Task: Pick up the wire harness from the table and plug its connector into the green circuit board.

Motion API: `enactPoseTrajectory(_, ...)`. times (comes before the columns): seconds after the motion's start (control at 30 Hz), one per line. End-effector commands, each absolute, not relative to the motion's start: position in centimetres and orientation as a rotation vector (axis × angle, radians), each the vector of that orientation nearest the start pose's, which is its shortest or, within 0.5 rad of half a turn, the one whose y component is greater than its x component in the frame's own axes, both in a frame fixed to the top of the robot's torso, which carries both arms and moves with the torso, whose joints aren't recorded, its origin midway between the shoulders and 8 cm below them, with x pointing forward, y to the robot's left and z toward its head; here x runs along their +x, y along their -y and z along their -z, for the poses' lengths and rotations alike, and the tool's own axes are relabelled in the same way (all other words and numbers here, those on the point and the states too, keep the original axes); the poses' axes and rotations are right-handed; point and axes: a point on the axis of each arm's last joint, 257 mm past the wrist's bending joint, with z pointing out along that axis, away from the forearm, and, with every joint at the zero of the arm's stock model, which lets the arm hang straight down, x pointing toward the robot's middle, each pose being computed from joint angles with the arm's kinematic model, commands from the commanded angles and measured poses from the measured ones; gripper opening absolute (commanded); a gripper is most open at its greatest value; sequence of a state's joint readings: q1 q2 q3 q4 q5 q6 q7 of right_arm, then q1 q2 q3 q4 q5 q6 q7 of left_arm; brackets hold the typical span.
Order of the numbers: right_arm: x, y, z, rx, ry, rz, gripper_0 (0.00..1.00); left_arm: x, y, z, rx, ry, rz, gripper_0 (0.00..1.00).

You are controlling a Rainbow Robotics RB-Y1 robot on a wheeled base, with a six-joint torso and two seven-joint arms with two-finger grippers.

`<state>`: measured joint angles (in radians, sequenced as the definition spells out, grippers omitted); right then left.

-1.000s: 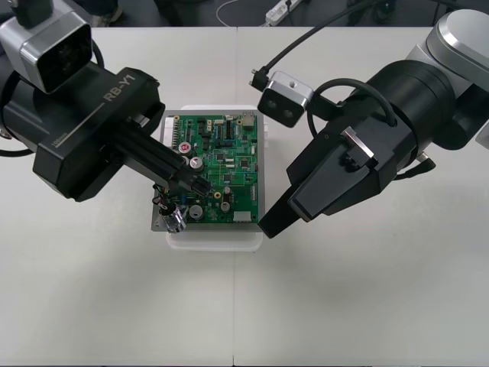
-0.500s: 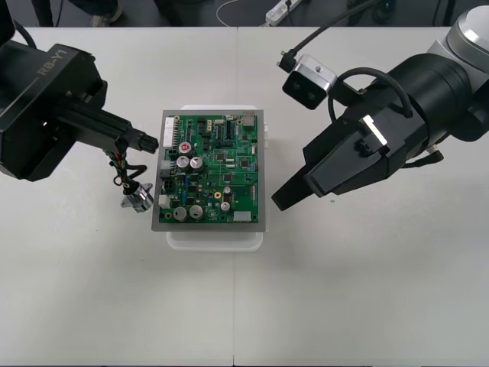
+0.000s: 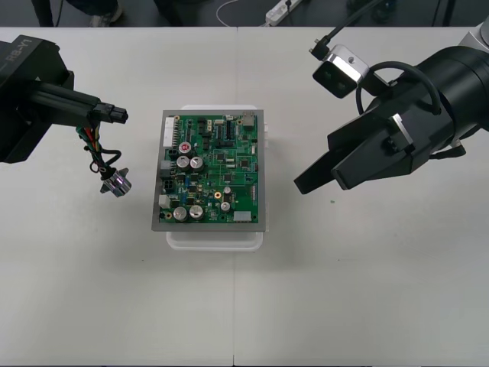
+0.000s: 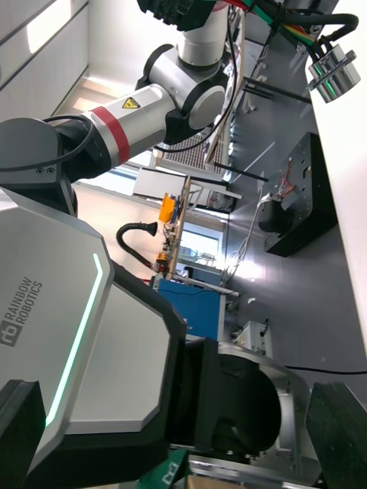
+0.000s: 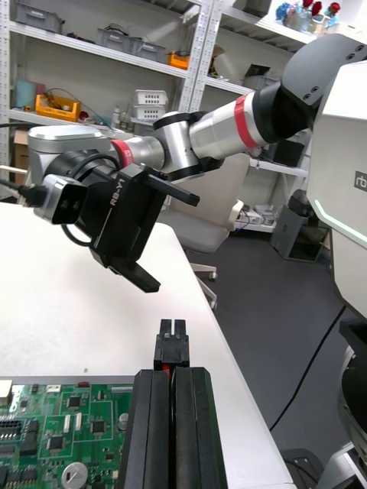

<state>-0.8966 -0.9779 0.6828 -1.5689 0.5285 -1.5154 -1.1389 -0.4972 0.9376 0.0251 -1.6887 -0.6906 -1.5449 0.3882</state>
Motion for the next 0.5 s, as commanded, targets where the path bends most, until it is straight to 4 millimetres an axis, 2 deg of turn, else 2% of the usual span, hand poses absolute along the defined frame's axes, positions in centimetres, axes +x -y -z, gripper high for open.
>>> enactPoseTrajectory(0.03, 28.7, 7.5, 1.5, -1.35, -2.025, -1.876, 1.0, 31.7, -15.9, -4.5, 1.55, -1.037, 1.05, 0.0)
enactPoseTrajectory(0.2, 29.4, 8.0, 2.7, -1.393, -2.055, -1.754, 1.0, 32.3, -16.4, -3.7, 1.536, -1.062, 1.036, 0.0)
enactPoseTrajectory(0.5, 30.1, 9.4, 3.4, -1.361, -2.038, -1.681, 1.0, 33.0, -16.9, -2.5, 1.535, -1.077, 1.001, 0.0)
